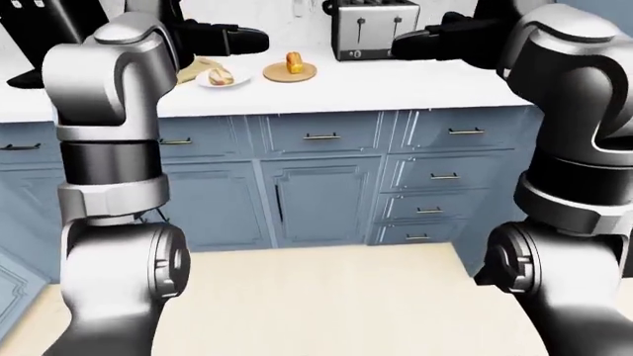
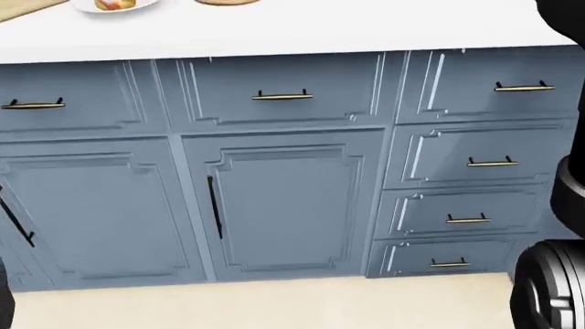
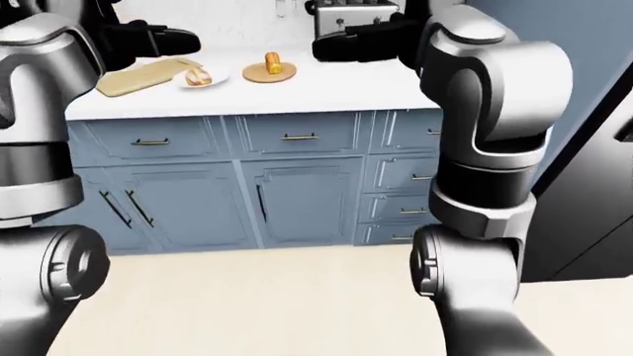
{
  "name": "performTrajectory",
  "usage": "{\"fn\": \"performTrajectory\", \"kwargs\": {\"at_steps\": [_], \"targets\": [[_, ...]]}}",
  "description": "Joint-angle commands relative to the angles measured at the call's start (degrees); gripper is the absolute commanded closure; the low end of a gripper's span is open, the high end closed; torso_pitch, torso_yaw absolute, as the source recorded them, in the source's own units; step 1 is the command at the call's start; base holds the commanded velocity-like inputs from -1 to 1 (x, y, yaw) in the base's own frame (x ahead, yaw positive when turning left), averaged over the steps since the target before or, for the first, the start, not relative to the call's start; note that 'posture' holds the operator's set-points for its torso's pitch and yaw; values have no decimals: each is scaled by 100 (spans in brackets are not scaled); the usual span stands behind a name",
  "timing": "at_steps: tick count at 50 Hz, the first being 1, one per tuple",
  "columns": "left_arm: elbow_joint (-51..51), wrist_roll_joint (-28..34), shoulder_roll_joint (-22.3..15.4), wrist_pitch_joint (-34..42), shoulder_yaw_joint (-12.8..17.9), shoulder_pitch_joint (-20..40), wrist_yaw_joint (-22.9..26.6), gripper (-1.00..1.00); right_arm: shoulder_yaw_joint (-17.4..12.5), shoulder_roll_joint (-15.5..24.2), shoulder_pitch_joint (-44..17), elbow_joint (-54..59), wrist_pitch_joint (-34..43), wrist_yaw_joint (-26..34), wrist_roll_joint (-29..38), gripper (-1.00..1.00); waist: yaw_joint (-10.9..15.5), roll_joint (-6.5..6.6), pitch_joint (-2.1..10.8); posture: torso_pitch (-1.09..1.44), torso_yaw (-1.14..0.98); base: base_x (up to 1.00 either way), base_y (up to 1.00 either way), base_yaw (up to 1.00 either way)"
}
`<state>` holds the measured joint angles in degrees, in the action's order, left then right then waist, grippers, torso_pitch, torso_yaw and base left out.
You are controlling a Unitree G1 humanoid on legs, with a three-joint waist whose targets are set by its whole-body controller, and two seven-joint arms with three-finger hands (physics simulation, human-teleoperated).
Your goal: Place all breads on the cutting board.
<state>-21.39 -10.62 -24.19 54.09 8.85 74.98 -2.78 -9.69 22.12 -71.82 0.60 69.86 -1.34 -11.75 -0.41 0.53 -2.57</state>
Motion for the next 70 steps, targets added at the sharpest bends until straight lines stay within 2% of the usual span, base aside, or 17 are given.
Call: {"fn": "performTrajectory", "kwargs": {"at_steps": [1,5,8,15,18,19,28,32,33,35,41,45,46,49,55,59,70], "targets": [[153,84,-103,-95,72,176,-18,-100,13,-10,-165,-217,-78,6,-33,-100,54,-20,111,0,0,23,0,0],[123,101,-120,-81,115,216,-3,-100,26,-4,-233,-121,-113,7,-19,-100,-6,431,118,0,0,23,0,0],[139,98,-140,-94,138,150,11,-100,39,-53,-147,-148,-113,-5,-15,-100,-16,354,102,0,0,23,0,0],[197,50,-153,3,158,178,-10,-100,15,-108,-179,-217,-9,27,-72,-100,74,-20,104,0,0,23,0,0],[227,29,-130,39,158,155,-35,-100,7,-101,-110,-259,-26,29,-93,-100,140,-464,194,0,0,25,0,0],[206,25,-133,49,156,187,-36,-100,9,-95,-107,-257,-31,30,-96,-100,96,-282,138,0,0,25,0,0],[197,21,-161,1,153,154,-24,-100,21,-79,-192,-159,-43,31,-117,-100,32,-19,65,0,0,25,0,0],[169,16,-158,-25,164,133,-38,-100,53,-99,-225,-116,-53,50,-118,-100,-48,510,221,0,0,25,5,0],[131,17,-164,-48,160,151,-29,-100,56,-94,-207,-125,-53,59,-119,-100,-15,273,189,0,0,25,5,0],[93,18,-164,-76,157,170,-25,-100,57,-99,-214,-122,-44,57,-116,-100,-32,393,154,0,0,23,5,0],[209,-31,-170,26,184,120,-50,-100,77,-133,-170,-210,25,69,-109,-100,47,57,115,0,0,24,8,0],[208,-37,-159,29,171,121,-68,-100,74,-139,-118,-213,-10,87,-100,-100,131,-479,195,0,0,23,13,0],[204,-39,-161,14,175,112,-68,-100,66,-144,-121,-207,-33,91,-102,-100,89,-294,160,0,0,23,14,0],[212,-53,-164,45,189,128,-91,-100,66,-146,-150,-259,42,90,-113,-100,81,-381,209,0,0,20,17,0],[191,-63,-196,22,171,125,-74,-100,69,-176,-157,-242,37,80,-113,-100,44,-105,137,0,0,18,19,0],[195,-67,-177,29,174,136,-95,-100,46,-151,-179,-283,93,74,-125,-100,-34,443,273,0,0,16,19,0],[254,-77,-212,104,186,125,-106,-100,65,-203,-195,-183,17,30,-162,-100,29,-3,165,0,0,15,19,0]]}}
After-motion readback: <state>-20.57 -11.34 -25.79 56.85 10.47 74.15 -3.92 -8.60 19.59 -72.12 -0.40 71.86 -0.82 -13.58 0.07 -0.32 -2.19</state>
